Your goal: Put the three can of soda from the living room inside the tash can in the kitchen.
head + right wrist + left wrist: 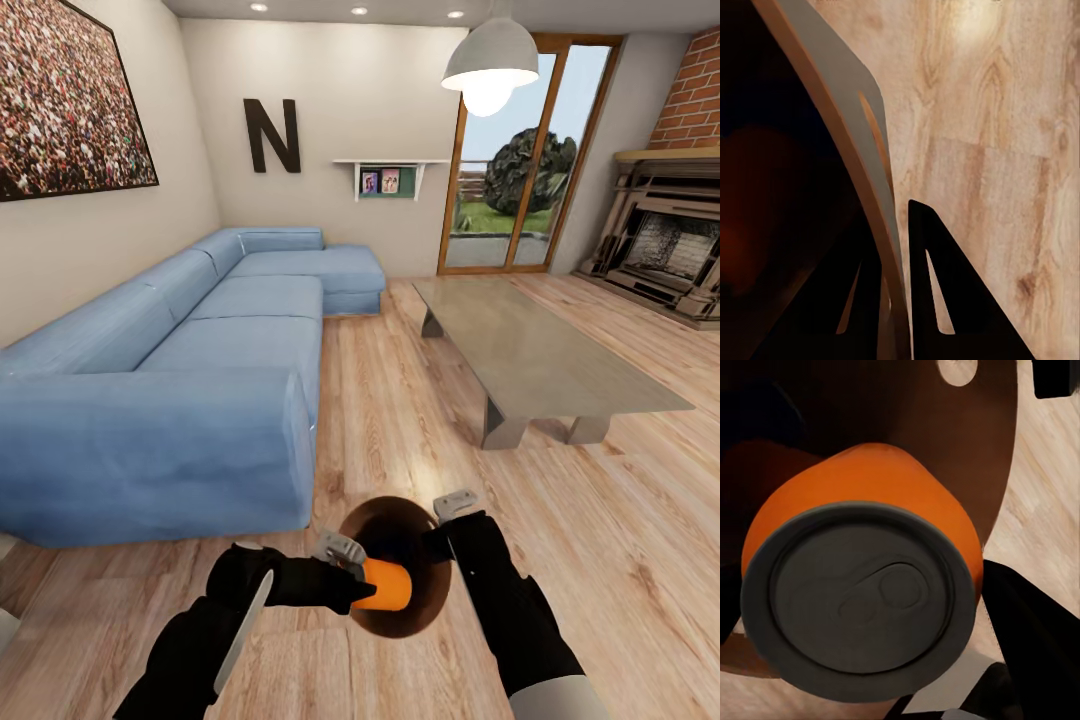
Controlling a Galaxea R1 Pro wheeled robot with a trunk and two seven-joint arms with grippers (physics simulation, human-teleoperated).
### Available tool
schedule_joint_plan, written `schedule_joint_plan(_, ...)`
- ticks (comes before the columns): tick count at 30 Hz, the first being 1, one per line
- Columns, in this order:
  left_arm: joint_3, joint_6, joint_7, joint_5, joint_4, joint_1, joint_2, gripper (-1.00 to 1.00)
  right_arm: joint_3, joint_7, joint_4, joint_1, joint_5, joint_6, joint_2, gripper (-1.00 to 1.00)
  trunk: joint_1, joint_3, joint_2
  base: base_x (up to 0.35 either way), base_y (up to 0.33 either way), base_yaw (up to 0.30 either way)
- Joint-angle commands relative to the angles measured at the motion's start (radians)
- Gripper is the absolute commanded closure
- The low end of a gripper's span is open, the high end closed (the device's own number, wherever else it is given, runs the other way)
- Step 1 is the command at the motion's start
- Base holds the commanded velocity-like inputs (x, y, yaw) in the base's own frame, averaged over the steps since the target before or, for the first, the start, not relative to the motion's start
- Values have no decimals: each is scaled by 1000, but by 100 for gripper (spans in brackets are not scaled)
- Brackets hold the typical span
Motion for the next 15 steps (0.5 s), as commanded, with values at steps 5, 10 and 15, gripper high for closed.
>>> schedule_joint_plan(5,1,-18,82,-38,2,0,-2,100,1,29,-45,0,-80,6,6,100,0,0,0,0,0,0)
schedule_joint_plan(10,1,-20,82,-38,3,0,-2,-100,1,29,-45,0,-80,6,7,100,0,0,0,0,0,0)
schedule_joint_plan(15,0,-29,90,-39,15,0,-2,-100,1,29,-45,0,-80,6,7,100,0,0,0,0,0,0)
